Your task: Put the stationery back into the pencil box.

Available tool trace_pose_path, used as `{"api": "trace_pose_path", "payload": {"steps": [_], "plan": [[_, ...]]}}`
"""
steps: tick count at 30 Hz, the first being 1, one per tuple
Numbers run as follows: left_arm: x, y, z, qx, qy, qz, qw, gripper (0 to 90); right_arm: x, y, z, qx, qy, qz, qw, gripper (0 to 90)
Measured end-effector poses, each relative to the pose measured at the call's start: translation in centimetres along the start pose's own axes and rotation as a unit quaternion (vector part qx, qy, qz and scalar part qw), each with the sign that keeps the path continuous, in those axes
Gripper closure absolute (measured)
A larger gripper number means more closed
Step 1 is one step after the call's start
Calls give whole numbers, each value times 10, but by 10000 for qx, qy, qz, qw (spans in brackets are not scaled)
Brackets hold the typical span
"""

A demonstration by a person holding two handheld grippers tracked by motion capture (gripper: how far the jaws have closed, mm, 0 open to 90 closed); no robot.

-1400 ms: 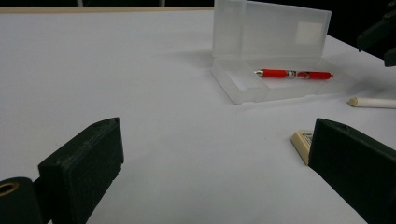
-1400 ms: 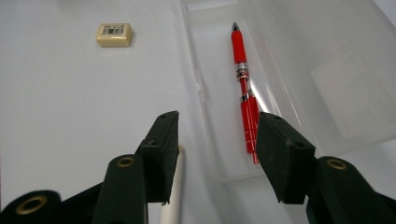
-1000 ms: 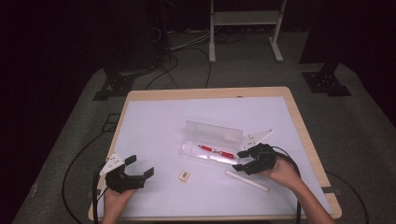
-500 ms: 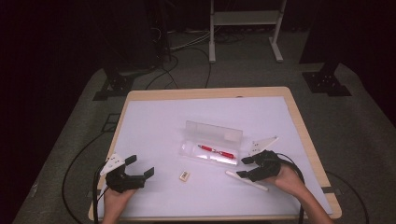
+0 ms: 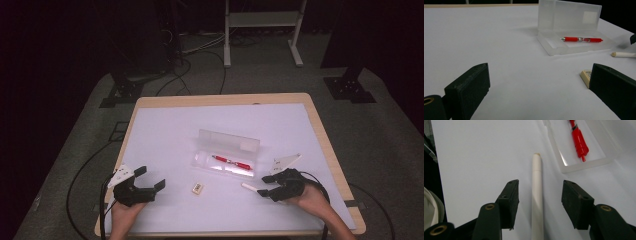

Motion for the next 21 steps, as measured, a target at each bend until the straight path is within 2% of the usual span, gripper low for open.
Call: {"api": "trace_pose_path", "payload": {"steps": [21], "plan": [[1, -1, 0, 3, 11, 4, 10000, 28, -9, -4, -13, -51, -37, 12, 10000, 662]]}}
Point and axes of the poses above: each handheld gripper's, and its own axes: x roughly backward along the jaws, z roughly out of its top, y roughly to its right, the point moved 6 cm from there along -x, roughly forward along the jaws, and after that the axes turned 12 degrees about z, right-handed, at the moved point
